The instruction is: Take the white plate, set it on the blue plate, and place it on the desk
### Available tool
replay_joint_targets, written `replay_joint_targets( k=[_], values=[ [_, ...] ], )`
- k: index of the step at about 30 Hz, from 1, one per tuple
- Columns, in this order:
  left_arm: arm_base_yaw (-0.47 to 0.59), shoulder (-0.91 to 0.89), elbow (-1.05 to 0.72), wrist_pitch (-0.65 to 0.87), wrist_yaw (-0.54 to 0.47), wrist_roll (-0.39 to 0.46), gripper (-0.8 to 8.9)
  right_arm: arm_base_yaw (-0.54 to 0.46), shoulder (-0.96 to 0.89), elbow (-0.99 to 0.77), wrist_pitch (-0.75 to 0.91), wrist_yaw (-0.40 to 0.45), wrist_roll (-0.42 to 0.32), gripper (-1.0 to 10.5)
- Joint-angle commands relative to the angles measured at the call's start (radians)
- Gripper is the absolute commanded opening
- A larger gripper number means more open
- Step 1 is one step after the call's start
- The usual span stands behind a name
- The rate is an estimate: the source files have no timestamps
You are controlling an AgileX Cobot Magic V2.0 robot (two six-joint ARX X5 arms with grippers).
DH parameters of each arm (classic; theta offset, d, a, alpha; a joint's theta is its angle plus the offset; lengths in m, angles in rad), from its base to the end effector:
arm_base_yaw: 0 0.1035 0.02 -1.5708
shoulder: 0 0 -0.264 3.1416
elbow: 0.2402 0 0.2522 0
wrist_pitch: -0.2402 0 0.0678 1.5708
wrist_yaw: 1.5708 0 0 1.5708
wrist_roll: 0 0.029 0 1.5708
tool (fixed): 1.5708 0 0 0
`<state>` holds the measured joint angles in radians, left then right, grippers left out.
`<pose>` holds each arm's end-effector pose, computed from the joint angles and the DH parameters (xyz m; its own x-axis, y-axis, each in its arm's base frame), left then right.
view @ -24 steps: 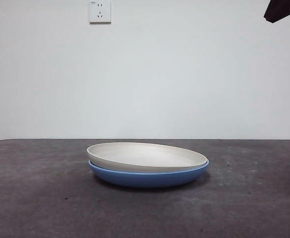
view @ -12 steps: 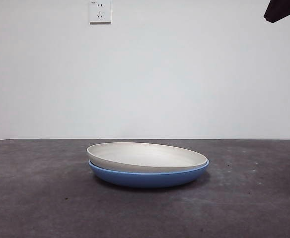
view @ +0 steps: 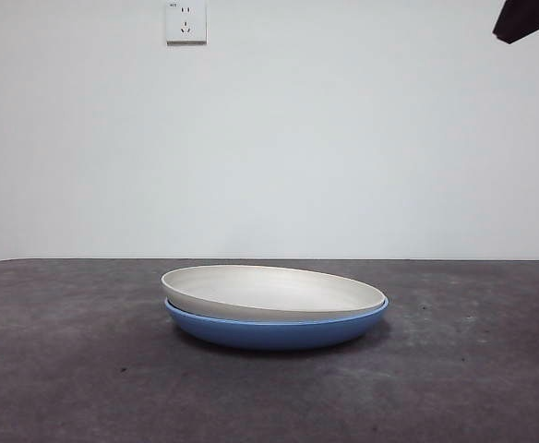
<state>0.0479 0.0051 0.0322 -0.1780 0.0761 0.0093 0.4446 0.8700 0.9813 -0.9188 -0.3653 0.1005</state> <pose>0.0949 0.0023 0.1569 0.9883 -0.0287 -0.1499 0.0287 0.9996 -0.0022 0.1329 0.0748 0.3236 0.4293 0.6002 -0.6749 -0.5561 0.7645 0.3262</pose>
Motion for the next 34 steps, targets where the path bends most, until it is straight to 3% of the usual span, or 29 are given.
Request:
replay_joint_targets(
  k=[1,6,10,14,24,34],
  values=[
    [0.001,-0.002,-0.02,-0.008,-0.002,-0.002,0.1,-0.051,-0.048,0.008,0.067,0.026,-0.072,0.1],
    [0.001,-0.002,-0.02,-0.008,-0.002,-0.002,0.1,-0.212,-0.197,-0.068,0.262,0.026,-0.06,0.1],
    [0.001,-0.002,-0.02,-0.008,-0.002,-0.002,0.1,-0.35,-0.347,-0.182,0.415,0.034,-0.095,0.1],
    [0.001,-0.002,-0.02,-0.008,-0.002,-0.002,0.1,-0.423,-0.483,-0.328,0.57,0.034,-0.113,0.1],
    [0.001,-0.002,-0.02,-0.008,-0.002,-0.002,0.1,-0.447,-0.748,-0.742,0.819,0.153,-0.088,0.1],
    [0.001,-0.002,-0.02,-0.008,-0.002,-0.002,0.1,-0.447,-0.861,-0.963,0.843,0.254,-0.035,0.1]
  ],
)
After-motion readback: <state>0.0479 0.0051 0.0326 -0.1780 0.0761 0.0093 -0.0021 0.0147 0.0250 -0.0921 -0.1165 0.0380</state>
